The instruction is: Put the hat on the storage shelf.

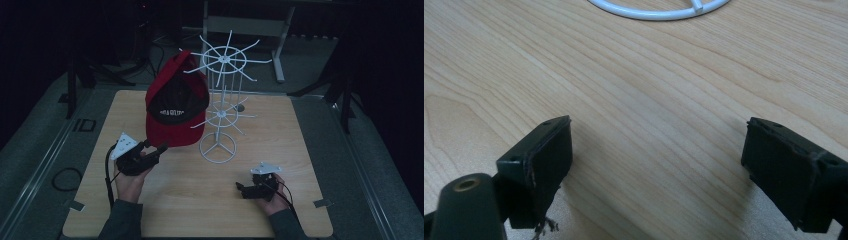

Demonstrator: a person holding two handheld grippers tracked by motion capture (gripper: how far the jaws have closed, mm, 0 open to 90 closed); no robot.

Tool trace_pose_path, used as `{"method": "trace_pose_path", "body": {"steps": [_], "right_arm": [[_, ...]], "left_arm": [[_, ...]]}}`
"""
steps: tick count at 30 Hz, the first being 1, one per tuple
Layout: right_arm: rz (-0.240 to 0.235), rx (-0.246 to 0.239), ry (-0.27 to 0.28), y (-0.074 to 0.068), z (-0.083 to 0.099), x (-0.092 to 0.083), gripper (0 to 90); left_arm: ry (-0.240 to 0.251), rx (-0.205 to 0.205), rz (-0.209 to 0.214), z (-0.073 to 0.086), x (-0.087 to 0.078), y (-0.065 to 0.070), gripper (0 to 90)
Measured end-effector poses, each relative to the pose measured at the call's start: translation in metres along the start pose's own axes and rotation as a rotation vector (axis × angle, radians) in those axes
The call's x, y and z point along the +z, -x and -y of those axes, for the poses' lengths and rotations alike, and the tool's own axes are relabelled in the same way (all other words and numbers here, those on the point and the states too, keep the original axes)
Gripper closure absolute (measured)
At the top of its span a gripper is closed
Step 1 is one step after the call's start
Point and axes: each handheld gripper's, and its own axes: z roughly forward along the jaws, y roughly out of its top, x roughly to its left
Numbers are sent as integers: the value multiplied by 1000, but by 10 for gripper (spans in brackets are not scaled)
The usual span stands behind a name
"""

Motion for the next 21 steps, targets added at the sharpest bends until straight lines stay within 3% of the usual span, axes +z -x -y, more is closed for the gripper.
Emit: {"method": "trace_pose_path", "body": {"steps": [21], "right_arm": [[-1, -1, -1, 0, 0, 0, 128]], "left_arm": [[-28, -48, -63, 10, -7, -21, 411]]}}
